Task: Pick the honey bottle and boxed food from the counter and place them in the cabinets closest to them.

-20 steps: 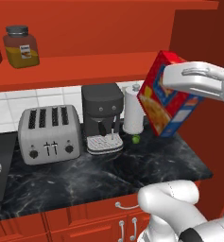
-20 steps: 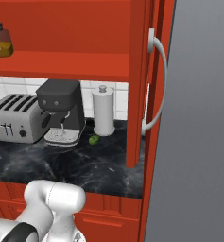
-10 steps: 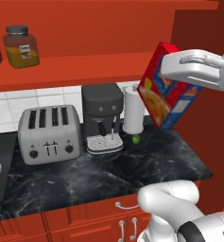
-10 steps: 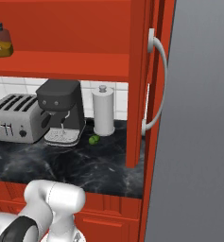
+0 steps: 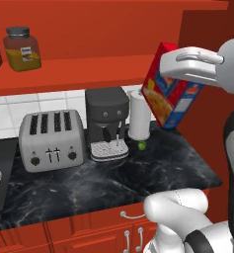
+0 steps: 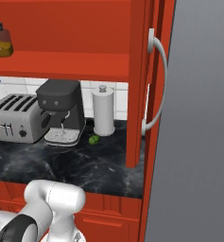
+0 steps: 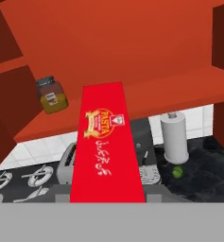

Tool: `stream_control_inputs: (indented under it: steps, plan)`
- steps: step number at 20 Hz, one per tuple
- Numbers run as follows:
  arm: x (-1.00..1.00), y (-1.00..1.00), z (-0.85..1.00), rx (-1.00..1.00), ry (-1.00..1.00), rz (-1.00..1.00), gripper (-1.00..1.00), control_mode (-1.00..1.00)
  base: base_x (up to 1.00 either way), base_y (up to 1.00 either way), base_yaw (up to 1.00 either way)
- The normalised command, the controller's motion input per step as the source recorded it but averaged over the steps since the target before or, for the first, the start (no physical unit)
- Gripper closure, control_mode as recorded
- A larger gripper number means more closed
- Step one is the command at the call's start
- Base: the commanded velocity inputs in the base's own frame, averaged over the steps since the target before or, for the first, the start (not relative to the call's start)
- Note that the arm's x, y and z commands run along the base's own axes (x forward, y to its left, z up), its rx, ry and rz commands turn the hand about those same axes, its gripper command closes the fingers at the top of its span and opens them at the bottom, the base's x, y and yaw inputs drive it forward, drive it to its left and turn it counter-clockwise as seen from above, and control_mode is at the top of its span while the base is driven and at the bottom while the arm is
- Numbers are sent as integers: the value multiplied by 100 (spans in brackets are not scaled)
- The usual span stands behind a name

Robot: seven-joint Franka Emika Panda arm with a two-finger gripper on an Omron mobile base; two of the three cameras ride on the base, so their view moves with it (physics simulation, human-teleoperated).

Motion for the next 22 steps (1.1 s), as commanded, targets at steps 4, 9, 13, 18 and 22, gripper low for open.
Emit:
stream_control_inputs:
  steps: [4,9,13,18,22]
  plan:
    - [34,0,0,-2,-3,0,100,-100,0,0,0]
    - [35,0,0,-2,-5,0,100,-100,0,0,0]
    - [33,0,0,-3,-5,0,100,-100,0,0,0]
    - [33,0,0,-2,-4,0,100,-100,0,0,0]
    - [30,0,-1,-2,-2,0,100,-100,0,0,0]
